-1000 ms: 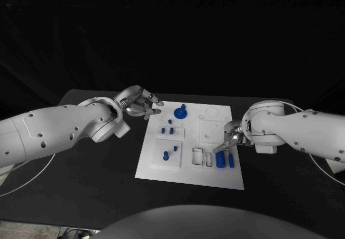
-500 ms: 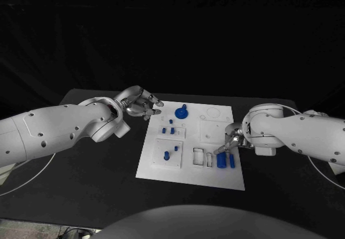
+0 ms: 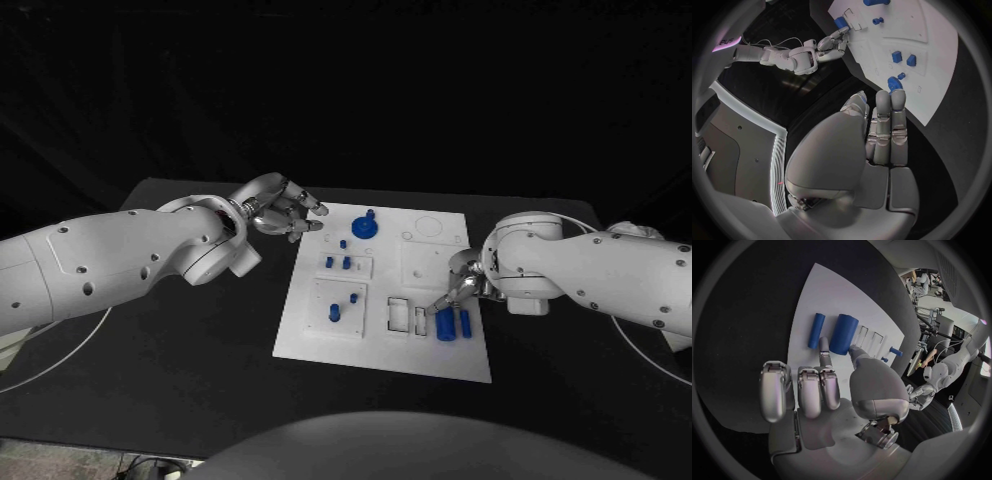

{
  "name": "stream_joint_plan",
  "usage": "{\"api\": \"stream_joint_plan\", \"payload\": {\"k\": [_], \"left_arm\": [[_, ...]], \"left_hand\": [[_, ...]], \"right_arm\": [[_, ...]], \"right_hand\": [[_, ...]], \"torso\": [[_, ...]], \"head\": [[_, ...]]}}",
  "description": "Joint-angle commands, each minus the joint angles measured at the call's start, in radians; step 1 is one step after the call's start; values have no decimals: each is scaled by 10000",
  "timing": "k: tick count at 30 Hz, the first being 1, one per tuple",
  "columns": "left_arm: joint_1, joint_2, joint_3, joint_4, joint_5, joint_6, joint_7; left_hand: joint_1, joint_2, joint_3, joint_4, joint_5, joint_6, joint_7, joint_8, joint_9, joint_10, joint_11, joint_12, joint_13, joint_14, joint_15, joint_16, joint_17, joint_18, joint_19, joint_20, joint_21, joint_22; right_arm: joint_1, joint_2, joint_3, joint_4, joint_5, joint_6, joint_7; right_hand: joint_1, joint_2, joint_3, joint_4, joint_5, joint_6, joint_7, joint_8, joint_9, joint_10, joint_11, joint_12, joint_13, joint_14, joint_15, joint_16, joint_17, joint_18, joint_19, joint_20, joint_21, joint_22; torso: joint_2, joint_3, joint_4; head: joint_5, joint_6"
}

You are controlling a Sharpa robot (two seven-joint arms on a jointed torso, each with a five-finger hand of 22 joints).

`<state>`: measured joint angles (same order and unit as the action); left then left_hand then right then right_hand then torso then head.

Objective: Assemble the parts on the task board

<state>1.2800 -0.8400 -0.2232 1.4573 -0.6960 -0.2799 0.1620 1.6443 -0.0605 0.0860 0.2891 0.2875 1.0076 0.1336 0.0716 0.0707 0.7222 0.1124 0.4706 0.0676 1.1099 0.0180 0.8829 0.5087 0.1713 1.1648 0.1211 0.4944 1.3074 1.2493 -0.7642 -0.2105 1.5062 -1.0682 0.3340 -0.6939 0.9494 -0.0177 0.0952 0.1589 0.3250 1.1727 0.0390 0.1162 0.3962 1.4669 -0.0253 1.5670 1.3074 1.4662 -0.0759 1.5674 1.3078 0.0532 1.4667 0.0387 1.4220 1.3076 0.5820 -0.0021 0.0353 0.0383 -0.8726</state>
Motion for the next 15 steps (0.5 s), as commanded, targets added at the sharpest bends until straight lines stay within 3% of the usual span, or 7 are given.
{"api": "stream_joint_plan", "payload": {"k": [1,5,15], "left_arm": [[2,4,6,27,24,157,-27],[2,23,6,12,22,172,-47],[2,20,6,2,9,167,-53]], "left_hand": [[-48,54,38,18,-27,28,69,29,6,52,2,69,1,-38,67,63,-25,-19,-21,56,-63,58],[-30,55,47,13,-14,32,70,32,6,59,3,73,1,-42,70,66,-32,-19,-18,59,-59,65],[18,56,73,7,39,39,76,34,7,68,7,78,-3,-50,75,74,-52,-18,-16,65,-63,79]], "right_arm": [[-74,29,-33,-43,26,-55,-39],[-87,31,-33,-79,163,-203,-18],[-88,-155,-32,-18,683,-749,120]], "right_hand": [[226,8,101,-200,430,113,-27,62,147,1039,-109,38,2634,1046,-130,34,2630,-111,148,-126,-63,2063],[350,11,301,-397,944,242,-121,260,481,1039,-192,38,2634,1046,-200,34,2630,-100,132,-189,-117,2049],[391,-44,790,-775,1710,11,-243,719,1524,1039,-311,38,2634,1046,-318,34,2630,-81,101,-316,-238,2022]], "torso": [[2,1,0],[-2,-1,-3],[-6,4,-3]], "head": [[28,0],[48,0],[122,0]]}}
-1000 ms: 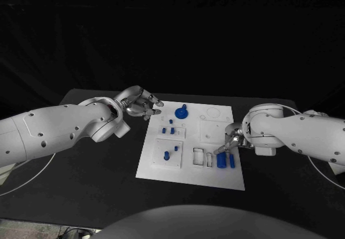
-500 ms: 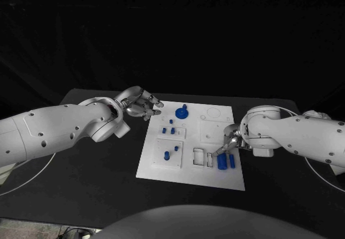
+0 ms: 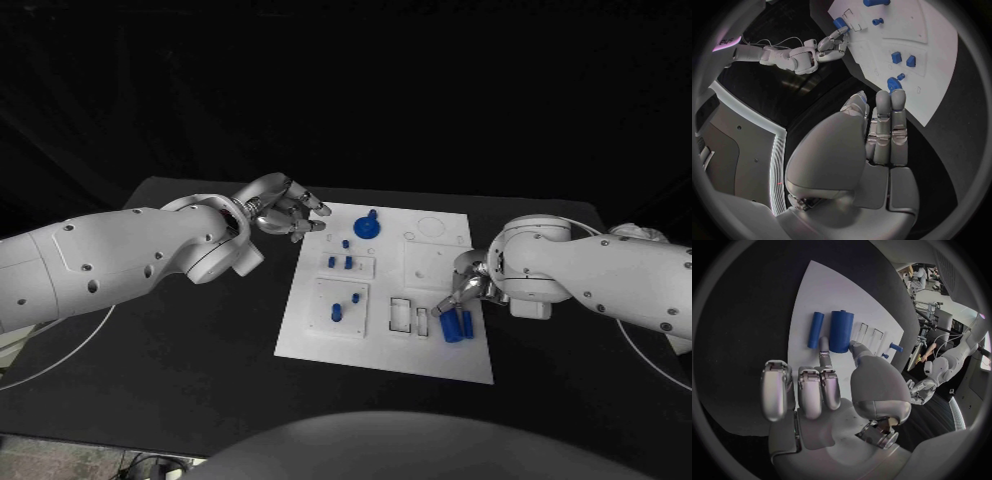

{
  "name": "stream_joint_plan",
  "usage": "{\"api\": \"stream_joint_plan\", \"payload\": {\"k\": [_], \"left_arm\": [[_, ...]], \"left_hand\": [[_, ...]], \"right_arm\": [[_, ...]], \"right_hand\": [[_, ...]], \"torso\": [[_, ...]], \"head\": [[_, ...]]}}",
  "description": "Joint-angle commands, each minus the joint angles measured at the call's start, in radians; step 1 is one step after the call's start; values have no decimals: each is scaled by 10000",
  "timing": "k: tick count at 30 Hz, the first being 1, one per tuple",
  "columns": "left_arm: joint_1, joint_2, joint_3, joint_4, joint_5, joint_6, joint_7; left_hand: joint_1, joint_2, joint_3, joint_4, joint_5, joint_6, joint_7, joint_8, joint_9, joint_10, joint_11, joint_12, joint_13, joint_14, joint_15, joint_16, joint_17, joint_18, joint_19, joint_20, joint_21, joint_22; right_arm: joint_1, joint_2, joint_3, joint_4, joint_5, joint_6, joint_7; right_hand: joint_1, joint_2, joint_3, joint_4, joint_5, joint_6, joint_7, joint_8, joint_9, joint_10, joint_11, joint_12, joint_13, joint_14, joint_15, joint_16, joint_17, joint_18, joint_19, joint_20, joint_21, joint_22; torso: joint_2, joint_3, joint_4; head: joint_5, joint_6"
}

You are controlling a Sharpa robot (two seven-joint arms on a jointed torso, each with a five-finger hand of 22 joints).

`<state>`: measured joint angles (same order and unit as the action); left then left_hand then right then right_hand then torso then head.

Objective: Assemble the parts on the task board

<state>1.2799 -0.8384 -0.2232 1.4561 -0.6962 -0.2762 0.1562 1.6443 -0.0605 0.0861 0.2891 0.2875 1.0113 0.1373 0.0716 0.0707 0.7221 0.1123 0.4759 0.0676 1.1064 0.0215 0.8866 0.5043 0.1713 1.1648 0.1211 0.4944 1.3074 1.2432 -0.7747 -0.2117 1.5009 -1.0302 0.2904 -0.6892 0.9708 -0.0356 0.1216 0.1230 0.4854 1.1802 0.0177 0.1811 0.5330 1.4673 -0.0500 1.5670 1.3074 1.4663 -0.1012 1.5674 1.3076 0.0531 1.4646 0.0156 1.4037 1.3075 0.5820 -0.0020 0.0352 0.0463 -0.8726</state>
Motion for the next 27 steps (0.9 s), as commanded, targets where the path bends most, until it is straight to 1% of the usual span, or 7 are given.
{"api": "stream_joint_plan", "payload": {"k": [1,4,6,12,17,23,27], "left_arm": [[2,-4,7,14,11,129,1],[2,-21,7,10,10,125,-4],[2,-25,7,6,9,125,-5],[2,-14,6,-8,9,148,-18],[2,10,6,-33,9,159,-30],[-1,42,6,-51,9,181,-41],[-6,66,6,-71,9,203,-52]], "left_hand": [[18,56,72,7,39,2,39,34,7,69,8,26,-3,-15,40,36,-8,-18,-16,65,-63,80],[21,55,74,7,42,2,39,34,7,69,8,26,-3,-15,40,37,-10,-17,-17,66,-64,80],[33,54,80,7,60,3,40,35,7,71,10,27,-4,-17,41,40,-15,-16,-17,67,-70,84],[33,54,80,7,60,3,40,35,7,71,10,27,-4,-17,41,40,-15,-16,-17,67,-70,84],[33,54,80,7,60,3,40,35,7,71,10,27,-4,-17,41,40,-15,-16,-17,67,-70,84],[33,54,80,7,60,3,40,35,7,71,10,27,-4,-17,41,40,-15,-16,-17,67,-70,84],[45,57,91,12,87,6,43,36,7,77,12,30,-6,-20,44,44,-25,-15,-18,70,-76,91]], "right_arm": [[-21,-82,-19,67,369,-362,84],[28,-176,-17,185,600,-510,118],[95,-233,-16,275,781,-597,135],[373,-311,-13,463,1255,-753,157],[605,-274,-12,534,1736,-924,169],[685,-56,-12,465,2246,-1006,174],[666,177,-13,352,2421,-1030,167]], "right_hand": [[159,130,569,-437,153,-99,-32,99,242,1035,-67,38,2634,1045,-68,34,2632,-80,123,-89,-60,2024],[101,110,689,-484,319,-192,-36,165,461,1035,-74,38,2634,1045,-76,34,2632,-75,115,-98,-92,2018],[84,106,734,-502,358,-220,-39,187,535,1035,-77,38,2634,1045,-78,34,2632,-73,113,-100,-102,2016],[52,107,818,-528,428,-265,-41,220,655,1035,-82,38,2634,1045,-83,34,2632,-71,111,-105,-117,2013],[28,103,851,-535,439,-307,-35,217,698,1035,-79,38,2634,1045,-83,34,2632,-63,96,-106,-150,2003],[-23,97,906,-539,404,-399,-12,194,762,1035,-63,38,2634,1045,-76,34,2632,-47,61,-103,-221,1981],[-55,92,942,-547,351,-452,4,180,803,1035,-49,38,2634,1045,-64,34,2632,-33,28,-96,-284,1961]], "torso": [[-1,1,0],[0,-1,-3],[-3,-4,-4],[-4,-9,-7],[-5,-8,-9],[2,3,-1],[-7,-7,-10]], "head": [[53,0],[77,0],[84,0],[88,0],[64,0],[35,0],[23,0]]}}
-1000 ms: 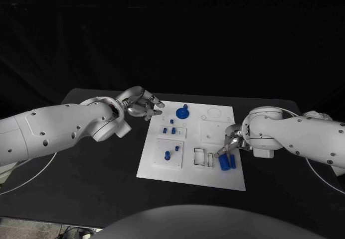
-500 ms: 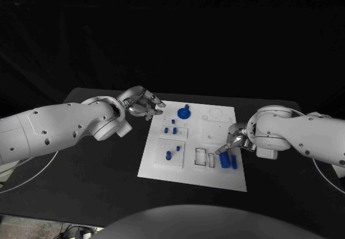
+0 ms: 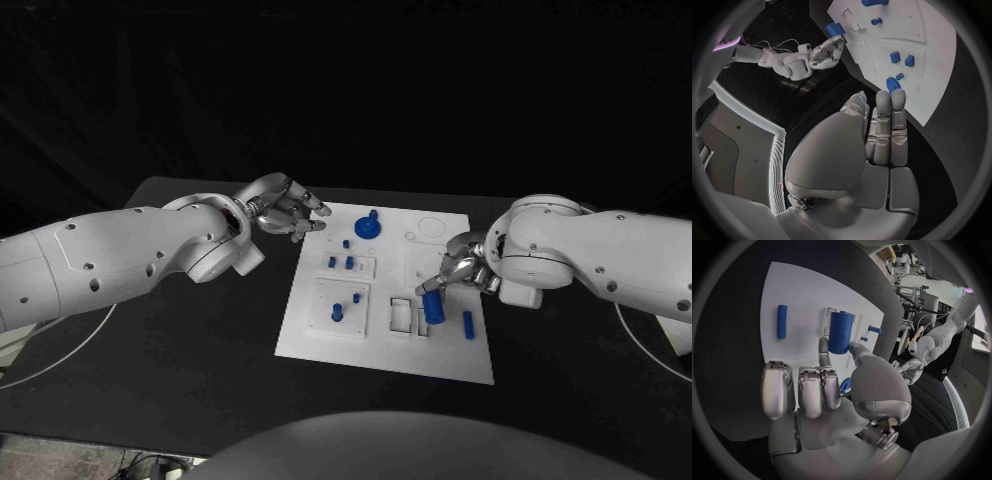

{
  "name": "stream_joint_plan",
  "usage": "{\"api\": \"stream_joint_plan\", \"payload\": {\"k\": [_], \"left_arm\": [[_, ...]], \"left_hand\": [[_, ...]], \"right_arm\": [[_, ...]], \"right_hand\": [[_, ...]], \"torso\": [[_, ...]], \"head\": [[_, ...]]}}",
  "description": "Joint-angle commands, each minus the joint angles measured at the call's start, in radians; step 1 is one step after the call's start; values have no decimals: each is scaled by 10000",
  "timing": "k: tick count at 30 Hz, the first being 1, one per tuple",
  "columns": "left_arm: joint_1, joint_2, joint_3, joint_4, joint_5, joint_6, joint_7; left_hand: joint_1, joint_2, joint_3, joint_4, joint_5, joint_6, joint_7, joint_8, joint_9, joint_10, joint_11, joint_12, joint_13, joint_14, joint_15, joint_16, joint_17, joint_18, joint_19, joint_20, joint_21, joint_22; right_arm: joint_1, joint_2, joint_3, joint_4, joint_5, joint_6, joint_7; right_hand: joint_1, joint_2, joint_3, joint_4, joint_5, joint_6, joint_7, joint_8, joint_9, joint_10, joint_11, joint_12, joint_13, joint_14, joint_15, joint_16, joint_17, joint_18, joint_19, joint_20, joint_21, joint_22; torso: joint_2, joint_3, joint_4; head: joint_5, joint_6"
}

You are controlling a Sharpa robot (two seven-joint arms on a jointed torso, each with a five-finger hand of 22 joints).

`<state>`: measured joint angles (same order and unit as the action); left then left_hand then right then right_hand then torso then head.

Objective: Assemble the parts on the task board

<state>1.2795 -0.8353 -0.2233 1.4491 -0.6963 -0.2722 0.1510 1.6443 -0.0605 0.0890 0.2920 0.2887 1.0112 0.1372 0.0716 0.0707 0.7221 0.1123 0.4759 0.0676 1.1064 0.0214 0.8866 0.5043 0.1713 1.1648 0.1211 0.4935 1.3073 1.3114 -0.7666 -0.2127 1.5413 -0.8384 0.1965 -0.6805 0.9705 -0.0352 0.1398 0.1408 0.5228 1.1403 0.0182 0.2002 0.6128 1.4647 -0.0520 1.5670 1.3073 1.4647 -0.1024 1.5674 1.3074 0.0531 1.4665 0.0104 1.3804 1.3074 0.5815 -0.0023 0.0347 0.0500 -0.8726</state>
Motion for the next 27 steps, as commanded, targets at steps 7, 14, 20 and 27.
{"api": "stream_joint_plan", "payload": {"k": [7,14,20,27], "left_arm": [[-8,73,6,-13,4,203,-24],[-9,72,6,-20,-8,256,-73],[-12,70,5,-12,-10,302,-102],[-17,59,5,-18,-11,313,-120]], "left_hand": [[48,66,70,-12,89,9,46,36,7,82,15,31,-6,-21,48,47,-30,-16,-18,72,-69,95],[52,80,81,-8,106,12,49,37,8,86,18,32,-8,-24,55,51,-37,-14,-23,75,-85,98],[44,89,85,-2,111,15,53,39,8,88,21,33,-9,-26,61,53,-42,-15,-24,79,-91,101],[44,89,85,-2,111,15,53,39,8,88,21,33,-9,-26,61,53,-42,-15,-24,79,-91,101]], "right_arm": [[-169,436,-4,-236,656,-89,76],[-317,732,-5,-516,714,-66,74],[-378,921,-5,-683,702,124,53],[-450,1001,-5,-762,648,188,36]], "right_hand": [[-105,118,852,-733,-108,-169,34,-61,68,1061,0,38,2635,1061,-28,34,2634,-24,-21,-26,-107,1948],[-269,113,899,-691,-360,-277,89,-134,119,1061,50,38,2635,1061,13,34,2634,-10,-56,9,-182,1927],[-412,174,947,-619,-395,-341,123,-194,137,1061,78,38,2635,1061,38,34,2634,5,-88,32,-251,1907],[-642,159,934,-573,-1306,-389,171,-292,189,1061,125,38,2635,1061,82,34,2634,16,-105,81,-314,1895]], "torso": [[4,-2,6],[6,2,8],[12,-1,11],[9,-7,14]], "head": [[-4,0],[42,0],[93,0],[116,0]]}}
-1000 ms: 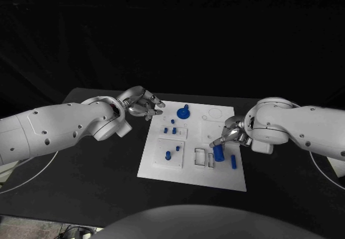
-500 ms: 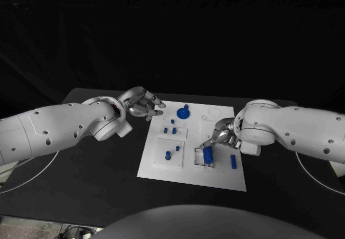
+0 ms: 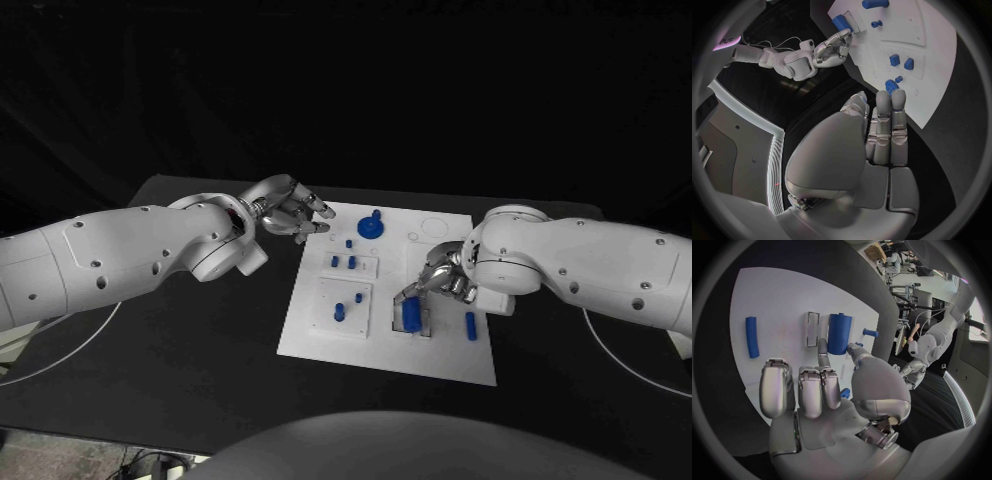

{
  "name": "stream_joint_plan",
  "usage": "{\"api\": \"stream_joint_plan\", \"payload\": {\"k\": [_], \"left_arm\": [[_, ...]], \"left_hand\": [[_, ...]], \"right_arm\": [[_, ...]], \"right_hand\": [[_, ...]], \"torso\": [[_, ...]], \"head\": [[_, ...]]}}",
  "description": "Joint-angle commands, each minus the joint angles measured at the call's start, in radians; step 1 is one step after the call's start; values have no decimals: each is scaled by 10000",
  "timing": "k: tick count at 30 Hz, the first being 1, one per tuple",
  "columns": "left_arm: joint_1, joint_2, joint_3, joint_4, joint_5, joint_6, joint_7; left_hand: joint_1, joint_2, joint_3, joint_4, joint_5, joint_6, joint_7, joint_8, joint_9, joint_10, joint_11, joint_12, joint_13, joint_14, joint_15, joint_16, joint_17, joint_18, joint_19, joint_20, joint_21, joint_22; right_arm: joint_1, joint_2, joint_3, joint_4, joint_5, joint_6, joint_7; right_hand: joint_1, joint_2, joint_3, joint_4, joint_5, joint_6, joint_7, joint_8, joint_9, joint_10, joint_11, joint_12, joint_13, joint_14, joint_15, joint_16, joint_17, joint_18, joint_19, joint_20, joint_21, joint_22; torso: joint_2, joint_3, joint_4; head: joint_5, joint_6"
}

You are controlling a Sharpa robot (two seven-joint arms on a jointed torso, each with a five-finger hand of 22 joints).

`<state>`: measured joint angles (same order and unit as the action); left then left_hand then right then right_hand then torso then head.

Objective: Assemble the parts on the task board

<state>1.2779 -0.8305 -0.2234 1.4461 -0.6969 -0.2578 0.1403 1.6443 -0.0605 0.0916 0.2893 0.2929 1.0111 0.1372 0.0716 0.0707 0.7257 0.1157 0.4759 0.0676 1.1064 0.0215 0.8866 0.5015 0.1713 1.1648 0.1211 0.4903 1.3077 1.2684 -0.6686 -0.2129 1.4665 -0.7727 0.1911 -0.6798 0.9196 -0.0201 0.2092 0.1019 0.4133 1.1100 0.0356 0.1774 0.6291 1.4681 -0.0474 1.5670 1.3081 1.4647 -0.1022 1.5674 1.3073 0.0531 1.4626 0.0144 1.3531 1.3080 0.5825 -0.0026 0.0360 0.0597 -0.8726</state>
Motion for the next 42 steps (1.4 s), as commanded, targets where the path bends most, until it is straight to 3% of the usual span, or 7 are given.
{"api": "stream_joint_plan", "payload": {"k": [1,8,16,30,36,42], "left_arm": [[-2,10,6,11,-4,172,-17],[-8,8,5,5,-5,202,-48],[-17,12,5,-3,-5,236,-80],[-23,11,5,0,-6,290,-150],[-26,17,4,-2,-20,339,-192],[-31,22,4,-5,-42,407,-243]], "left_hand": [[44,89,58,26,69,16,54,39,8,52,-14,33,-9,-26,60,53,-14,-15,-24,79,-60,97],[41,100,66,26,79,20,57,40,9,55,-10,34,-10,-30,70,56,-21,-16,-27,85,-69,100],[53,120,86,21,113,28,61,44,10,62,-3,34,-12,-35,86,63,-33,-21,-25,94,-65,112],[121,134,154,11,280,30,74,43,9,73,17,23,-21,-58,110,89,-77,-16,-39,117,-103,148],[132,125,162,10,309,32,77,43,9,76,19,21,-22,-64,112,92,-85,-8,-57,120,-151,146],[141,123,172,12,331,50,84,53,13,93,22,26,-20,-80,122,93,-95,-6,-69,125,-175,151]], "right_arm": [[-25,26,-2,-17,-17,243,28],[-43,55,-2,-25,-92,271,22],[-60,39,-2,-19,-170,282,16],[-69,-11,-2,-11,-194,231,27],[-78,-35,-2,5,-250,232,43],[-89,-61,-2,21,-274,187,89]], "right_hand": [[-154,11,237,-180,-307,-87,2,-73,33,1027,83,38,2627,1061,84,34,2635,18,-67,46,-46,1888],[-221,4,205,-192,-795,-112,20,-144,56,1027,101,38,2627,1061,99,34,2635,28,-79,64,-99,1875],[-391,0,-31,-134,-2206,-65,28,-218,112,1027,110,38,2627,1061,108,34,2635,29,-60,77,-122,1878],[-828,130,-433,230,-3052,-34,31,-299,185,1027,113,38,2627,1061,108,34,2635,35,-51,77,-168,1874],[-963,-102,-780,319,-3586,-79,50,-369,212,1027,129,38,2627,1061,118,34,2635,36,-48,84,-192,1872],[-1286,-498,-1338,620,-3639,-250,99,-487,221,1027,165,38,2627,1061,144,34,2635,40,-55,99,-224,1866]], "torso": [[-2,0,-5],[-7,1,-15],[-2,8,-17],[-2,7,-18],[1,9,-16],[3,8,-18]], "head": [[31,0],[44,0],[62,0],[76,0],[77,0],[81,0]]}}
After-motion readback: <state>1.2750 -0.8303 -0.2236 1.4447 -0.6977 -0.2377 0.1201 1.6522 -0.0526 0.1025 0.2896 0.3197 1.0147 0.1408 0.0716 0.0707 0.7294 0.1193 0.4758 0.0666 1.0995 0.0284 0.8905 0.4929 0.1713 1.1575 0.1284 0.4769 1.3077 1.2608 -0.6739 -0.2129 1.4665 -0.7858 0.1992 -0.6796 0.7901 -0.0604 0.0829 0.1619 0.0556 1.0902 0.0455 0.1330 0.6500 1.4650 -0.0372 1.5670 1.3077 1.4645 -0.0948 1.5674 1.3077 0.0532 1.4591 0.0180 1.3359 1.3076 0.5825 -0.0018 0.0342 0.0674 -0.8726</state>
